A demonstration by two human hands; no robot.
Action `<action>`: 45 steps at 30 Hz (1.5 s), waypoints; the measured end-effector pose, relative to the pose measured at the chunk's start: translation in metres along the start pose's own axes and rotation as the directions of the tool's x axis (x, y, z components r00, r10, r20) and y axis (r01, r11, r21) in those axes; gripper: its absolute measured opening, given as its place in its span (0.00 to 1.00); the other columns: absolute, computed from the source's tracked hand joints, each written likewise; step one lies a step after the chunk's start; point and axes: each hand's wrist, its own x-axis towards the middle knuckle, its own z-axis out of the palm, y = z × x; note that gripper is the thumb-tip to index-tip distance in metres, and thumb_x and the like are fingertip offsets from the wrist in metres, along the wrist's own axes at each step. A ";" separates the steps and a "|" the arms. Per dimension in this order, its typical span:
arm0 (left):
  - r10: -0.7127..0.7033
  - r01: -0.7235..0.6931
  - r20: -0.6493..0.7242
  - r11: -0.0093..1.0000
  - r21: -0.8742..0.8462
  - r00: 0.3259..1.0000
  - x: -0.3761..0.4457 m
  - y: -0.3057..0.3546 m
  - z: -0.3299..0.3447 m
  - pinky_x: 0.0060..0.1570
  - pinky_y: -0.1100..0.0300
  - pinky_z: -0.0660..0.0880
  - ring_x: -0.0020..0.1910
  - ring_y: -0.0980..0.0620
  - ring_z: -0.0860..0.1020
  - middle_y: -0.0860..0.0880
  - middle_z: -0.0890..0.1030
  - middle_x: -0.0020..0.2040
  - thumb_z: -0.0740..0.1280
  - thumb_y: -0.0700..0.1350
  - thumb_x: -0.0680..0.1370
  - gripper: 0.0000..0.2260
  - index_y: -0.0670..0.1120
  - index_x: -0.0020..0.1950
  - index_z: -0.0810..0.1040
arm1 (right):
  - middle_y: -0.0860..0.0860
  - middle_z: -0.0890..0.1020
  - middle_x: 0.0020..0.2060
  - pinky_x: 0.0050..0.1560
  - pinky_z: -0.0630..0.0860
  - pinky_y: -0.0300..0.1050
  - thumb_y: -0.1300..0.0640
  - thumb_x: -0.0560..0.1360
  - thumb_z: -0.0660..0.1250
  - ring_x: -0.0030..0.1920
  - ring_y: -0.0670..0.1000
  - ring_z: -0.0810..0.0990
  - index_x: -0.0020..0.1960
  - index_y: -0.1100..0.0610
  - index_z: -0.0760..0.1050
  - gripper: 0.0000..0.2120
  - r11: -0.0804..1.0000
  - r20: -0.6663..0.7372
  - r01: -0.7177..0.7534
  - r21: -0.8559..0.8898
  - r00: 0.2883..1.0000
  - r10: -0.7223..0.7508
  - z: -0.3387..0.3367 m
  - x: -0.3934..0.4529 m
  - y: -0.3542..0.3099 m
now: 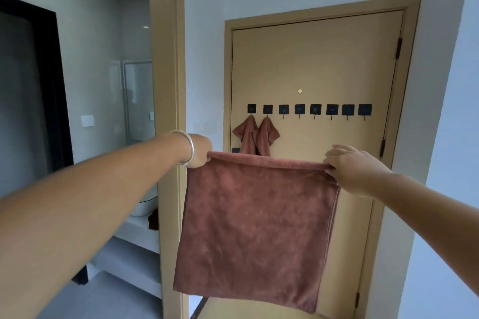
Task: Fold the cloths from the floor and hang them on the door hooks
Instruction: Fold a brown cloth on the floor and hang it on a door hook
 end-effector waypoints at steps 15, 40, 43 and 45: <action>0.114 -0.114 0.007 0.993 0.000 0.993 0.251 -0.016 0.057 0.32 0.61 0.61 0.31 0.53 0.64 0.49 0.67 0.35 0.54 0.45 0.83 0.12 0.44 0.40 0.68 | 0.44 0.70 0.69 0.71 0.58 0.48 0.49 0.82 0.53 0.76 0.48 0.55 0.63 0.47 0.75 0.16 0.993 0.055 -0.090 -0.074 0.994 0.094 0.114 0.179 0.052; 0.294 -0.307 -0.099 0.938 -0.161 0.951 0.629 -0.022 0.088 0.32 0.61 0.62 0.29 0.53 0.64 0.50 0.67 0.32 0.55 0.42 0.82 0.12 0.45 0.39 0.68 | 0.44 0.76 0.47 0.62 0.69 0.48 0.54 0.81 0.55 0.64 0.50 0.69 0.46 0.50 0.78 0.13 0.974 0.051 -0.201 -0.104 0.977 0.207 0.248 0.461 0.154; 0.291 -0.313 -0.139 0.932 -0.183 0.947 0.670 -0.011 0.086 0.32 0.60 0.62 0.30 0.52 0.64 0.49 0.67 0.32 0.56 0.39 0.81 0.13 0.45 0.37 0.66 | 0.44 0.77 0.50 0.64 0.67 0.46 0.55 0.81 0.56 0.68 0.50 0.67 0.49 0.50 0.79 0.13 0.982 0.023 -0.178 -0.062 0.983 0.180 0.275 0.499 0.184; 0.292 -0.324 -0.169 0.923 -0.207 0.941 0.696 -0.001 0.082 0.34 0.59 0.62 0.32 0.51 0.66 0.49 0.68 0.32 0.55 0.36 0.79 0.13 0.46 0.35 0.66 | 0.44 0.77 0.54 0.64 0.65 0.46 0.57 0.80 0.57 0.70 0.50 0.65 0.51 0.50 0.79 0.12 0.986 -0.010 -0.164 -0.017 0.986 0.164 0.289 0.523 0.202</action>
